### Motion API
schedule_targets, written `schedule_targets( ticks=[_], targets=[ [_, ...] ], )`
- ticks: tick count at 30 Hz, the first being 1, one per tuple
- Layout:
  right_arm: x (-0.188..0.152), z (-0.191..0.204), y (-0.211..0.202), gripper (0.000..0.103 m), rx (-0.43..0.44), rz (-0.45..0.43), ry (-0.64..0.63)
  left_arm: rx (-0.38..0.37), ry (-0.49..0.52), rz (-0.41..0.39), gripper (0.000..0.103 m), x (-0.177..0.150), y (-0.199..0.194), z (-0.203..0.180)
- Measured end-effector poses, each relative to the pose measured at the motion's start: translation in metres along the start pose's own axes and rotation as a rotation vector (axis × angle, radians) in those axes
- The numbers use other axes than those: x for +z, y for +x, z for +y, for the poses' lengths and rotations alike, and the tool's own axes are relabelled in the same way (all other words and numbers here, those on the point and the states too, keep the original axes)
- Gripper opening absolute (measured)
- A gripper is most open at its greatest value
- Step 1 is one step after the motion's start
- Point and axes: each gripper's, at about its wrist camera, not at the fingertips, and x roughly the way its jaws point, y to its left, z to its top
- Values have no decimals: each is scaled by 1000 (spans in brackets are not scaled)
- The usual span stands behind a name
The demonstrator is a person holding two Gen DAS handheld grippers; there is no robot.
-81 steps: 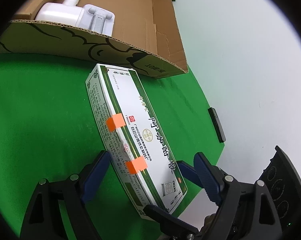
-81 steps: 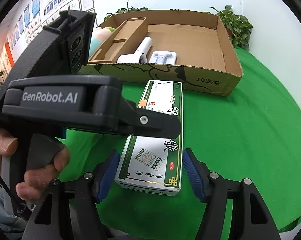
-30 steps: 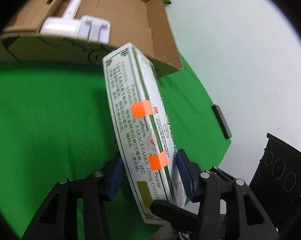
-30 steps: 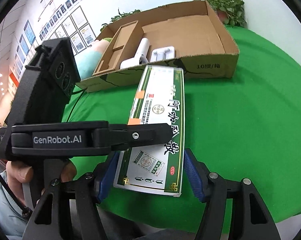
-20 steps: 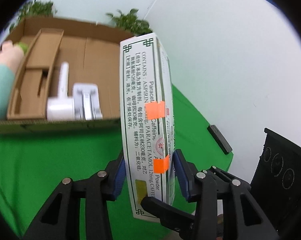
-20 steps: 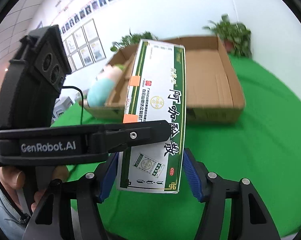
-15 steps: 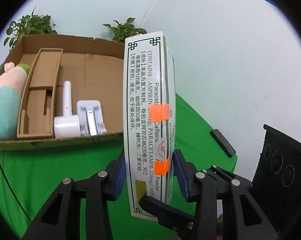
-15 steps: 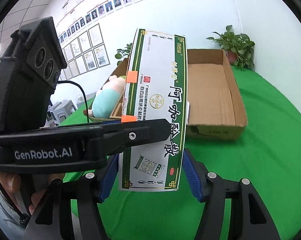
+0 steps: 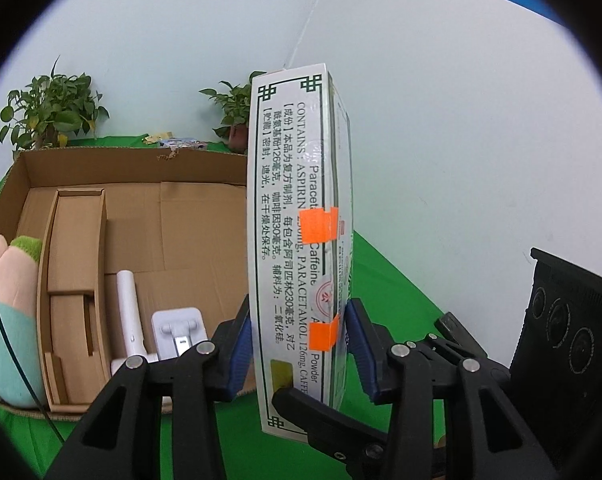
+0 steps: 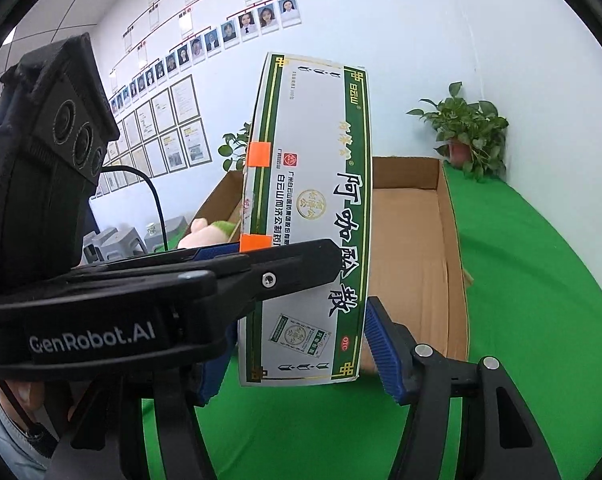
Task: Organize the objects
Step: 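Lift the medicine box and carry it over the box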
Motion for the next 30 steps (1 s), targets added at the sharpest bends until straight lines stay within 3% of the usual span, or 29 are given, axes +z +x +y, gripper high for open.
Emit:
schedule_targets(
  ticks=[10, 20, 30],
  targets=[
    [15, -32, 54, 60, 29, 97, 44, 20, -62, 92, 42, 12, 55, 32],
    [5, -60, 107, 60, 17, 218, 80, -7, -124, 196, 42, 4, 110, 64],
    [-15, -93, 147, 60, -5, 330, 134, -50, -223, 362, 42, -11, 167, 87]
  ],
)
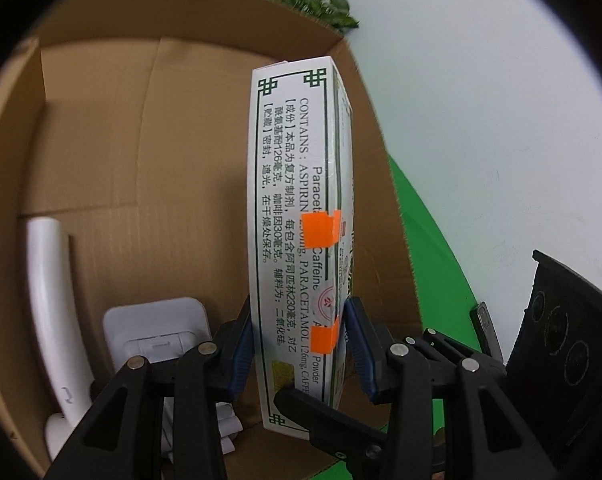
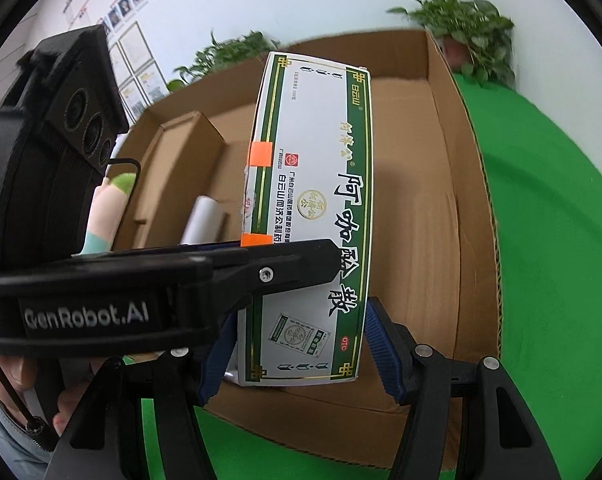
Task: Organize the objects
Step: 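Lift the medicine box and carry it over the box, then lower the medicine box beside the phone stand and open the right gripper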
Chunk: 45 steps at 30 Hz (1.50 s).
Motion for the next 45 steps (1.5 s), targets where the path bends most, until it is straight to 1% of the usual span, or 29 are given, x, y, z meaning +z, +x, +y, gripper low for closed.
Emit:
schedule_targets(
  ticks=[4, 8, 13, 16, 17, 18, 21, 24, 26, 29, 30, 32, 33, 35, 36, 37, 38, 39, 40, 41, 43, 44, 45],
  targets=[
    [-5, -5, 10, 60, -17, 41, 8, -10, -17, 52, 42, -5, 13, 5],
    [-8, -4, 13, 60, -16, 61, 19, -12, -25, 81, 43, -10, 13, 8],
    [-12, 4, 20, 60, -43, 87, 7, 52, -14, 109, 51, -16, 13, 10],
    [-13, 10, 21, 60, -48, 94, 1, 55, -20, 116, 51, -19, 5, 10],
    [-13, 11, 20, 60, -55, 94, -4, 62, -14, 110, 49, -21, 2, 9],
    [-14, 13, 21, 60, -71, 95, -8, 88, 1, 96, 49, -23, -5, 7],
    [-12, 11, 23, 60, -79, 95, 11, 124, 15, 58, 49, -28, -21, 5],
    [-10, 10, 22, 60, -118, 88, 12, 177, 28, 13, 49, -34, -41, 6],
    [-8, 9, 22, 60, -151, 86, 18, 194, 36, -17, 49, -39, -55, 5],
    [-7, 8, 25, 60, -186, 101, 26, 223, 46, -92, 49, -50, -85, 4],
    [-17, 6, 24, 60, -192, 108, 23, 229, 48, -107, 49, -52, -91, 4],
    [-23, 12, 27, 60, -208, 123, 3, 235, 53, -151, 49, -62, -110, 3],
    [-24, 15, 28, 60, -218, 126, -5, 244, 54, -161, 49, -55, -113, 9],
    [-24, 16, 29, 63, -213, 135, 6, 287, 70, -194, 49, -61, -124, 6],
    [-24, 16, 30, 63, -206, 142, 17, 309, 78, -212, 49, -60, -134, 16],
    [-25, 15, 31, 64, -201, 145, 24, 335, 84, -235, 49, -63, -141, 18],
    [-26, 17, 29, 66, -194, 133, 19, 353, 87, -253, 49, -52, -140, 13],
    [-28, 18, 28, 68, -182, 130, 10, 375, 93, -274, 49, -59, -147, 10],
    [-29, 20, 27, 72, -170, 123, 2, 406, 105, -300, 50, -64, -155, 17],
    [-30, 21, 23, 75, -154, 107, -7, 431, 116, -320, 50, -62, -166, 18],
    [-32, 22, 14, 80, -167, 77, -14, 513, 142, -373, 51, -69, -182, 19],
    [-34, 23, 8, 85, -182, 50, -13, 547, 154, -398, 54, -73, -188, 21],
    [-38, 25, -3, 89, -201, 2, -13, 587, 166, -439, 58, -81, -196, 22]
  ],
)
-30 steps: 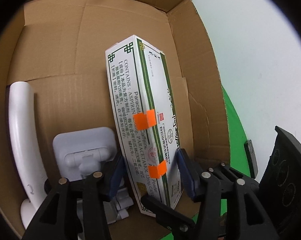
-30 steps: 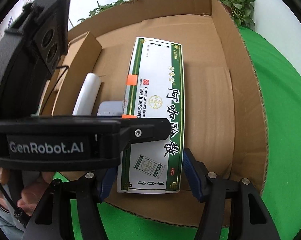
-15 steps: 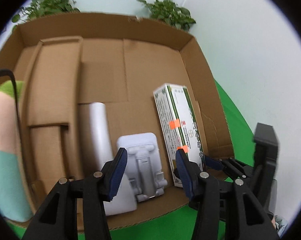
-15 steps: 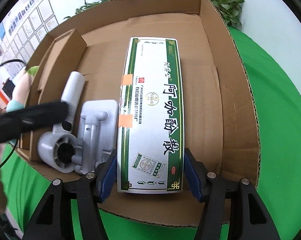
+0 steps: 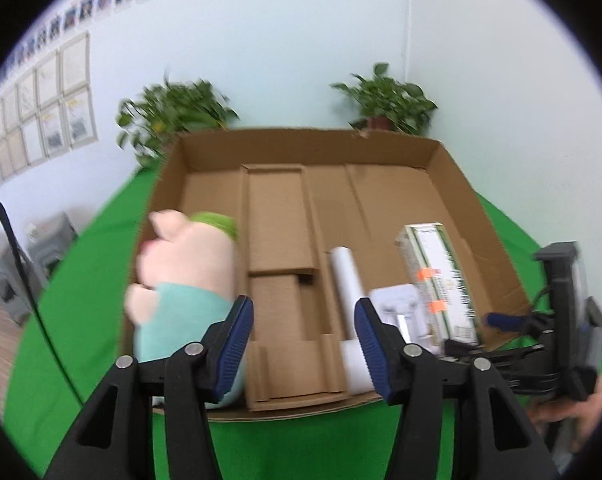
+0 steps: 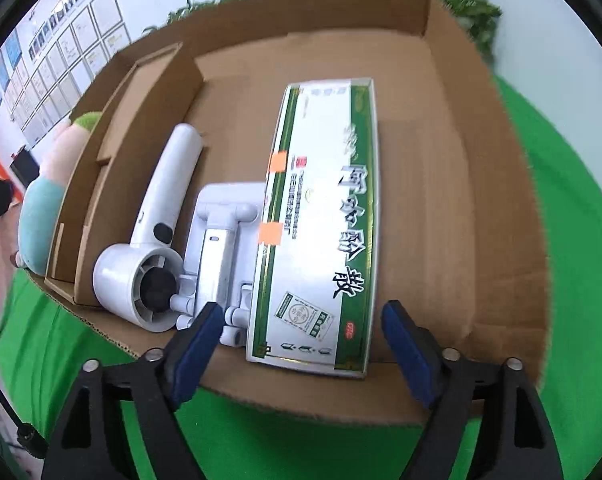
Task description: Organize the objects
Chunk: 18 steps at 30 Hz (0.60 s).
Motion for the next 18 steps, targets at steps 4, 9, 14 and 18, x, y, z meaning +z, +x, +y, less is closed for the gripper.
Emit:
schedule_targets(
  ticks=[4, 9, 14, 18],
  targets=[
    [-21, 10, -33, 103, -48, -157, -11, 52, -31, -130, 80, -24, -18, 14],
    [-44, 36, -42, 103, -82, -279, -33, 80, -36, -85, 80, -48, -3, 10],
    [-45, 52, -47, 103, -105, -347, -2, 82, -81, -54, 80, -63, 26, 8],
    [-48, 57, -35, 103, -127, -327, -32, 139, -29, -87, 82, -70, 32, -2]
  ],
)
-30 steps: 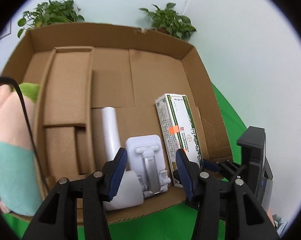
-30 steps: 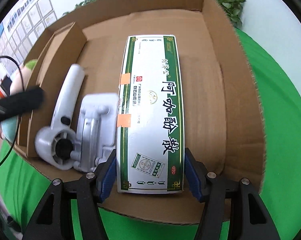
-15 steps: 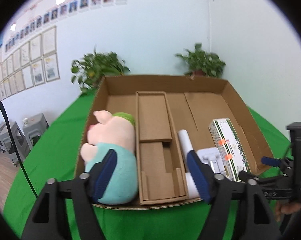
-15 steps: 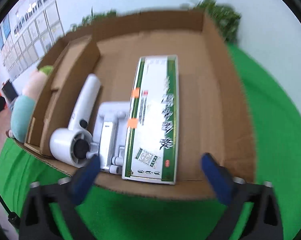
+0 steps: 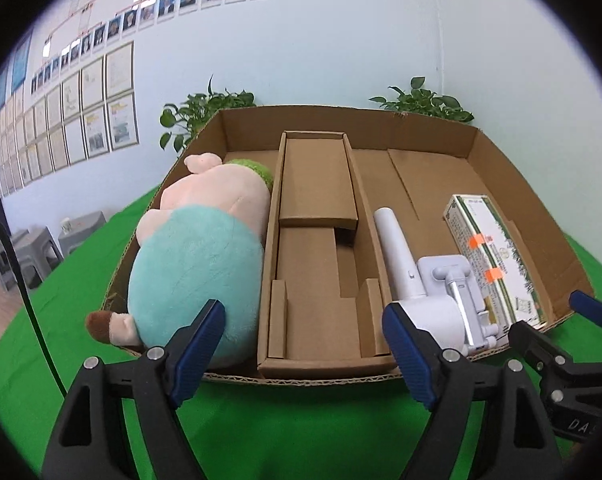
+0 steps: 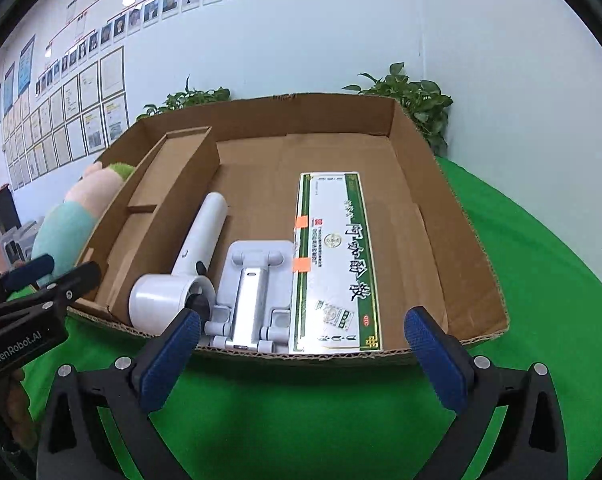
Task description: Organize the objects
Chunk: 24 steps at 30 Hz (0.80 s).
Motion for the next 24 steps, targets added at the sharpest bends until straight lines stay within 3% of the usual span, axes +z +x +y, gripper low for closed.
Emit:
schedule_targets(
  ticks=[6, 11, 24],
  targets=[
    [2, 8, 11, 103, -8, 17, -16, 29, 53, -2, 86, -6, -1, -10],
    [2, 8, 13, 103, -8, 19, -15, 17, 63, 47, 102, -6, 6, -14],
    [2, 11, 16, 103, -5, 30, -15, 28, 67, 70, 102, -8, 10, -16]
  ],
)
